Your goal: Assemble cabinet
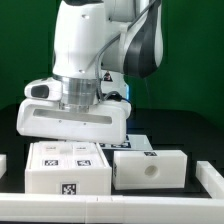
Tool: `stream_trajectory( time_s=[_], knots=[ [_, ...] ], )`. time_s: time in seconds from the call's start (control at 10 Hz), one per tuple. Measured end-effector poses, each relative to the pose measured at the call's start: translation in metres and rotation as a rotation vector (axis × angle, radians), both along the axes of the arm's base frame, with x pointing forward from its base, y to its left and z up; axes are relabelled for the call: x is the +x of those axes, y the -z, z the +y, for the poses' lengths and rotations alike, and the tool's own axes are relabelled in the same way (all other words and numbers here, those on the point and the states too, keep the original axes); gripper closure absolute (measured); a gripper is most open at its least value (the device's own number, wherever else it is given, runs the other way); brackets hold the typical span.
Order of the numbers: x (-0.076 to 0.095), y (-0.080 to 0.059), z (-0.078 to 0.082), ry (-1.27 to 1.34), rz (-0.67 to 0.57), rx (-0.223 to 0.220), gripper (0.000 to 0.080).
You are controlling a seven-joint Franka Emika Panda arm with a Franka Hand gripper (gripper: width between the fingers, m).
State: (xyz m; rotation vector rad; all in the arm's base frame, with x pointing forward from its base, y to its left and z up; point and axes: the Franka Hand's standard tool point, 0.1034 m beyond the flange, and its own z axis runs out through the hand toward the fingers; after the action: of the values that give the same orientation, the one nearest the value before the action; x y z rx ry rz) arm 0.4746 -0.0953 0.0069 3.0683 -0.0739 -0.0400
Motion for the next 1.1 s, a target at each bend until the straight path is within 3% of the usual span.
stream_trajectory(
  time_s=[0.3, 0.6, 0.8, 0.9, 1.0, 1.1],
  knots=[
    [0.003, -0.011, -0.001, 0.007, -0.004, 0.012, 0.0798],
    [0.003, -0.012, -0.006, 0.016, -0.006, 0.008, 0.0798],
    [0.002, -0.011, -0.006, 0.016, -0.006, 0.008, 0.0536],
    [0.002, -0.011, -0.006, -0.004, -0.004, 0.007, 0.0536],
    [0.004, -0.012, -0.013, -0.154, 0.007, 0.005, 0.0354],
    [0.006, -0.014, -0.02, -0.233, 0.014, 0.005, 0.0228]
  ],
)
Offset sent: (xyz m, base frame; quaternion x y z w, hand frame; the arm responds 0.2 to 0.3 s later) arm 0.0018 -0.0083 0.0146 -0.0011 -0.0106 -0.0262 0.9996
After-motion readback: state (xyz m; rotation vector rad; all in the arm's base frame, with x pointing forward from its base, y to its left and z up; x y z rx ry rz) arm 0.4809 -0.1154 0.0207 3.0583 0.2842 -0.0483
